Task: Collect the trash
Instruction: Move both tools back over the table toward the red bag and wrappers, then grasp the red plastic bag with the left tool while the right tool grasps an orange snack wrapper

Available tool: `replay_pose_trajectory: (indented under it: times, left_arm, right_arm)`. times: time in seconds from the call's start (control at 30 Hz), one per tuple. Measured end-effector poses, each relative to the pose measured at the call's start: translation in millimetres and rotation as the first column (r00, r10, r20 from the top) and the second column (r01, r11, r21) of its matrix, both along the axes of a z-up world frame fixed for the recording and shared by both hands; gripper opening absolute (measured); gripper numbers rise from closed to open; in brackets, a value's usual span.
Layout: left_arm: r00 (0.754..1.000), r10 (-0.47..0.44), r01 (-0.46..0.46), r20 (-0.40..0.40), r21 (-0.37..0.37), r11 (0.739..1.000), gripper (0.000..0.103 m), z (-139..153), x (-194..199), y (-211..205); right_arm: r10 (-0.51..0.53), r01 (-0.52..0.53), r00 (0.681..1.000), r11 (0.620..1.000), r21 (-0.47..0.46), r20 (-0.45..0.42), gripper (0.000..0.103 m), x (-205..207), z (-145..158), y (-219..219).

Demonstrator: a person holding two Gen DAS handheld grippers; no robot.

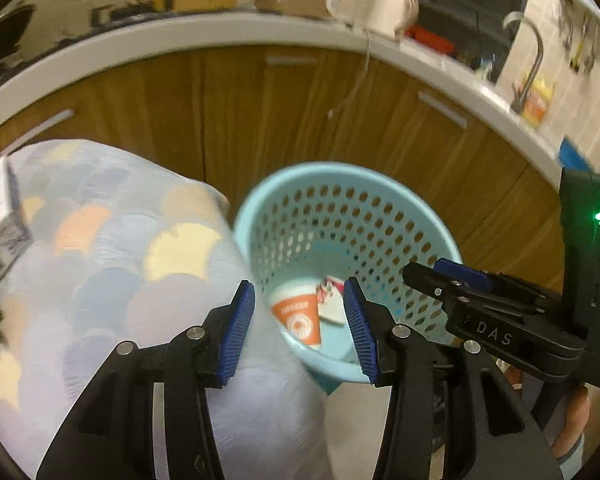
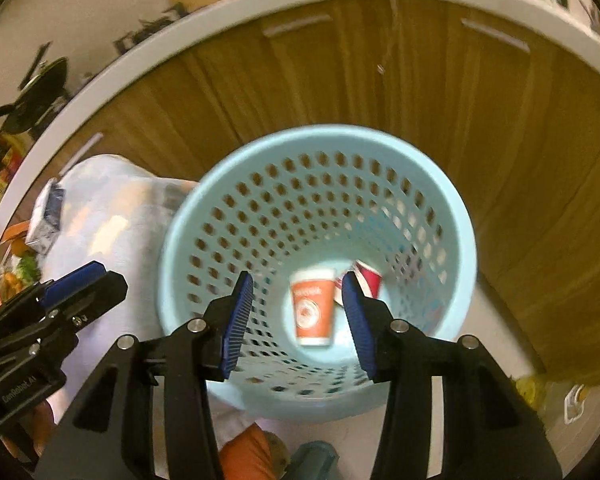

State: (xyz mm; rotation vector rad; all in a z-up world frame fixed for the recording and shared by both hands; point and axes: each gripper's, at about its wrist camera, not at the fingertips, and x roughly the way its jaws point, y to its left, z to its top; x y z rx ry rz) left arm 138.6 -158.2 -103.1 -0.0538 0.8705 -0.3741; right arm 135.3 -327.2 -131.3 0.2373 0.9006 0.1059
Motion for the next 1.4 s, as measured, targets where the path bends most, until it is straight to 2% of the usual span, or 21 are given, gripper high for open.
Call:
replay_pose_trajectory:
  times: [0.13,0.2,0.3,0.43,0.53,0.67,0.73,0.8,0.9,0.97,1.03,1.13,1.2,1.3,1.4]
  left_arm:
    - [0.996,0.069,-0.067,0.058,-0.046,0.997,0.048,26,-20,41]
    - [0.989,0.12,-0.116,0.083,-0.049,0.992,0.053,37,-30,64]
    - [0.978,0.194,-0.189,0.079,-0.063,0.98,0.055,43,-41,95]
    - [0.941,0.316,-0.309,0.119,-0.073,0.948,0.055,53,-69,149]
    - [0.904,0.397,-0.39,0.161,-0.072,0.918,0.055,63,-88,188]
    - [0.843,0.498,-0.492,0.202,-0.081,0.867,0.056,75,-109,245]
    - [0.804,0.551,-0.549,0.226,-0.076,0.832,0.06,81,-117,275]
    - [0.768,0.595,-0.597,0.239,-0.072,0.799,0.07,84,-121,301]
    - [0.695,0.676,-0.684,0.246,-0.063,0.726,0.079,85,-127,354]
    - [0.665,0.711,-0.721,0.231,-0.05,0.691,0.079,83,-123,382]
    - [0.645,0.733,-0.745,0.214,-0.037,0.666,0.079,76,-116,406]
    - [0.638,0.752,-0.759,0.169,-0.026,0.65,0.079,62,-105,435]
    - [0.651,0.749,-0.753,0.126,-0.024,0.658,0.079,52,-94,447]
    - [0.664,0.742,-0.744,0.094,-0.022,0.668,0.079,38,-84,451]
    - [0.671,0.738,-0.74,0.079,-0.001,0.673,0.079,28,-75,450]
  right_arm:
    - [0.093,-0.088,0.991,0.995,-0.053,0.092,0.043,-8,36,45]
    - [0.133,-0.125,0.983,0.99,-0.066,0.125,0.043,-11,48,67]
    - [0.176,-0.166,0.967,0.984,-0.068,0.183,0.043,-16,64,102]
    - [0.231,-0.224,0.94,0.973,-0.057,0.249,0.043,-19,78,150]
    - [0.275,-0.267,0.922,0.961,-0.065,0.273,0.042,-20,81,185]
    - [0.334,-0.324,0.903,0.942,-0.082,0.27,0.036,-20,81,225]
    - [0.366,-0.355,0.891,0.93,-0.091,0.268,0.035,-19,81,245]
    - [0.396,-0.385,0.879,0.918,-0.094,0.267,0.035,-20,82,260]
    - [0.445,-0.436,0.856,0.895,-0.095,0.263,0.035,-22,84,282]
    - [0.487,-0.479,0.835,0.872,-0.097,0.254,0.035,-22,84,301]
    - [0.526,-0.518,0.814,0.849,-0.103,0.245,0.035,-22,83,323]
    - [0.567,-0.555,0.789,0.823,-0.118,0.236,0.035,-24,79,348]
    - [0.582,-0.569,0.78,0.813,-0.125,0.231,0.035,-21,78,362]
    - [0.581,-0.565,0.779,0.813,-0.138,0.235,0.035,-8,81,369]
    - [0.568,-0.563,0.795,0.822,-0.088,0.213,0.035,14,82,368]
